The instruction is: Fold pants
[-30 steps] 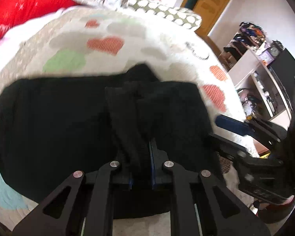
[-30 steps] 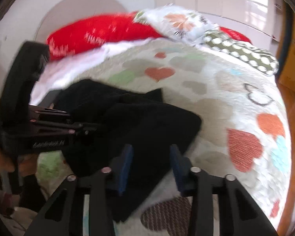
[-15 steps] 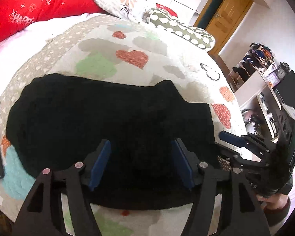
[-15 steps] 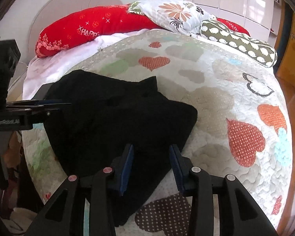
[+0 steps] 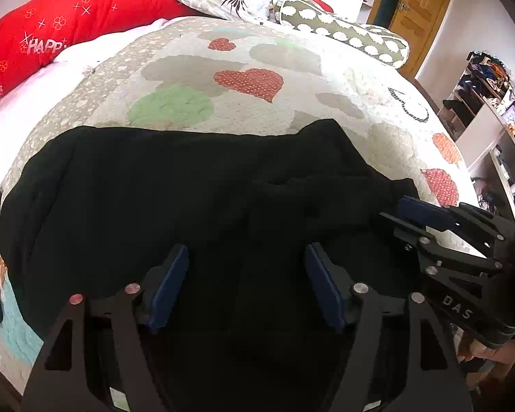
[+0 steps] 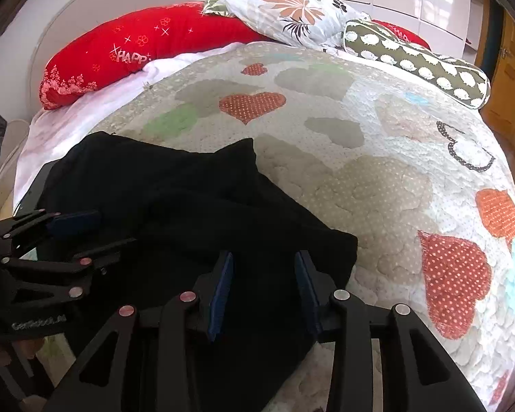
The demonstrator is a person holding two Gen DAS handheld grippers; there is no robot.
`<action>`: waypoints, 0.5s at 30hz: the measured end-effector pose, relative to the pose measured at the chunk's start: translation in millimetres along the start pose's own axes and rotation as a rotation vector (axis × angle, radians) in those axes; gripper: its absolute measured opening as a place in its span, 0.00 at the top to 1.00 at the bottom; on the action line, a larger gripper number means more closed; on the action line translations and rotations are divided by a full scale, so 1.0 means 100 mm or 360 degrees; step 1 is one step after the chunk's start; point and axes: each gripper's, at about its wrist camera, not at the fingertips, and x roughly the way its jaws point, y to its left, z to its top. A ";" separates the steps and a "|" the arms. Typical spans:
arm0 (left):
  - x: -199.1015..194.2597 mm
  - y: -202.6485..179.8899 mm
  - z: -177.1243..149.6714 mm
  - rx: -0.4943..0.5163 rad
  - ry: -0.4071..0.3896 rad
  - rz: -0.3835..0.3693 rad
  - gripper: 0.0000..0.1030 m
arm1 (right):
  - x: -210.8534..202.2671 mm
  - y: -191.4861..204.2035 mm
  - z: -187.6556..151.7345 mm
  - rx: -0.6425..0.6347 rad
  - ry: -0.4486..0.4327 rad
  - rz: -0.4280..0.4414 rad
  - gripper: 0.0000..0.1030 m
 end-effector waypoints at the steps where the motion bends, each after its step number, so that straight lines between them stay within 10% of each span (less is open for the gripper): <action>1: -0.03 0.01 0.00 -0.0008 0.0003 -0.0010 0.32 | -0.05 0.01 -0.01 0.0000 0.0003 -0.0004 0.61; 15: -0.20 -0.03 -0.27 0.0042 -0.0045 0.0051 0.32 | -0.57 0.33 -0.57 -0.0128 -0.0019 -0.0040 0.50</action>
